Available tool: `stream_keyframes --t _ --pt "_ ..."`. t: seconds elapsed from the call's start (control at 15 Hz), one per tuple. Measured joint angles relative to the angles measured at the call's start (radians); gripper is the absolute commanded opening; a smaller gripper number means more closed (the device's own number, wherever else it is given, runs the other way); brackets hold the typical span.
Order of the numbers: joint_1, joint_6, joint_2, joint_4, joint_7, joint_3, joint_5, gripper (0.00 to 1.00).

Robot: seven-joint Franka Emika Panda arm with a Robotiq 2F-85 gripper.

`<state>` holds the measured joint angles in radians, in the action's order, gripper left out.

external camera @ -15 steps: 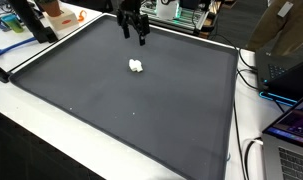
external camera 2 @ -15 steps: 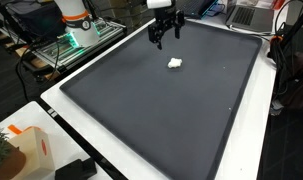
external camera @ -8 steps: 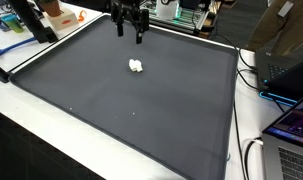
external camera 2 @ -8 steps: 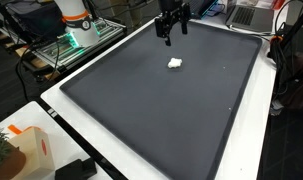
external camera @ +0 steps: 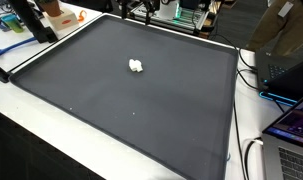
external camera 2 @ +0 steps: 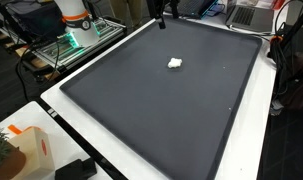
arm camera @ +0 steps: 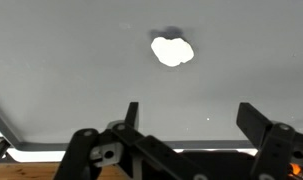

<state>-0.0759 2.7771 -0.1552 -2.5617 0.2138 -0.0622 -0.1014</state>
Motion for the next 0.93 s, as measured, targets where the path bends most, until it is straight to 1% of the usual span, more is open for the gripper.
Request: stream_keyframes --t 0.73,0.8,0.93 --pt "0.007 -0.007 0.016 0.012 0.001 -0.004 0.0 1.0" --pt "0.007 -0.031 0.012 0.013 0.001 -0.006 0.005 1.0" --pt "-0.007 -0.129 -0.005 0.019 -0.029 -0.01 0.076 1.0"
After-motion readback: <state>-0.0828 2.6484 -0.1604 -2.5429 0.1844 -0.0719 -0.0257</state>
